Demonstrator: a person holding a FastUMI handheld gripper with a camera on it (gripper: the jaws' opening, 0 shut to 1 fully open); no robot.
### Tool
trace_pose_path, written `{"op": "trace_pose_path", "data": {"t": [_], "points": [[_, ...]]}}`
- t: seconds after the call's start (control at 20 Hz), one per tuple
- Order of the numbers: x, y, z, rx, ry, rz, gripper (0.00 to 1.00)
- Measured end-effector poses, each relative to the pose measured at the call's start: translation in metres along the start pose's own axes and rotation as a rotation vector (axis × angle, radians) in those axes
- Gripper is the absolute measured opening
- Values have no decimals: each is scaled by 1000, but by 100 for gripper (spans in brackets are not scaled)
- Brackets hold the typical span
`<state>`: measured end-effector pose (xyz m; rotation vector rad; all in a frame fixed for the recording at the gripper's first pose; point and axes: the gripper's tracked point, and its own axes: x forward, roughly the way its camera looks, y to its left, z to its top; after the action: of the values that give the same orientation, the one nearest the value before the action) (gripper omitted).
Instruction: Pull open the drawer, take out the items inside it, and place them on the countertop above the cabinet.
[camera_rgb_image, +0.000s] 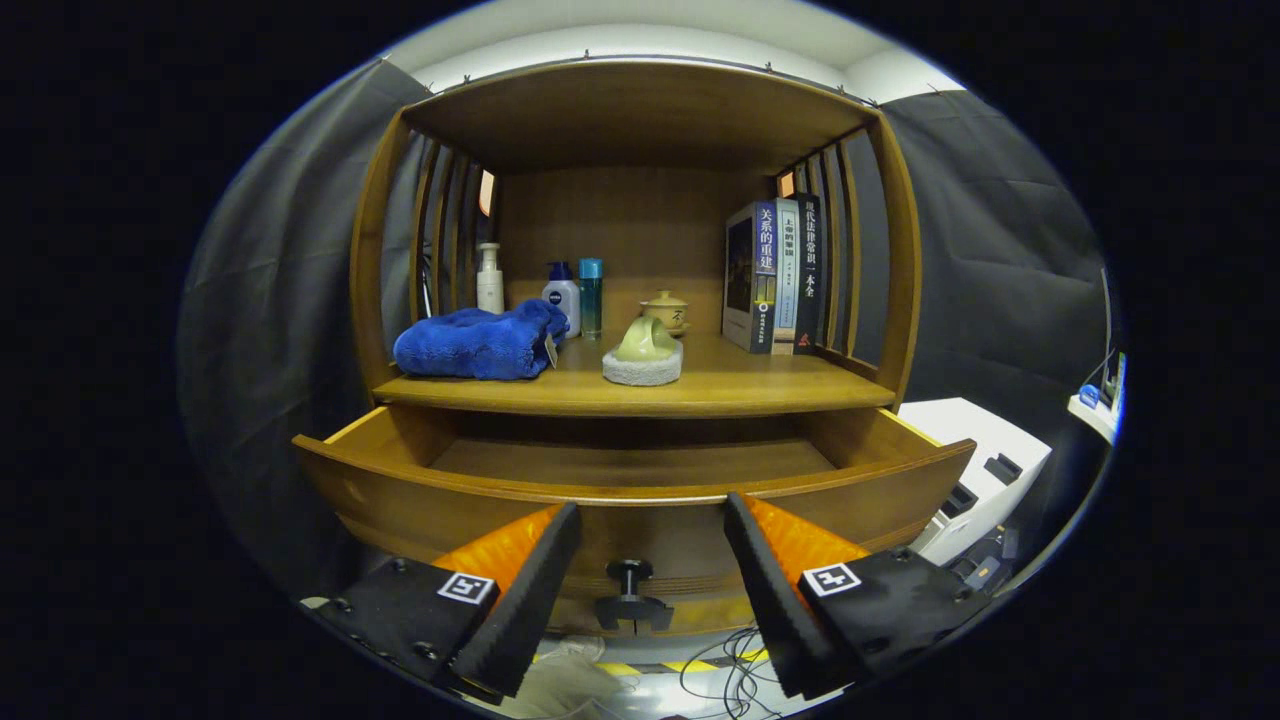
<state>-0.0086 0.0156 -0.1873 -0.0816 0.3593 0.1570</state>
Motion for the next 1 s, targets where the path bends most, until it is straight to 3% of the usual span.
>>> {"op": "trace_pose_path", "data": {"t": [1.0], "points": [[99,1,29,5,5,-13,96]]}}
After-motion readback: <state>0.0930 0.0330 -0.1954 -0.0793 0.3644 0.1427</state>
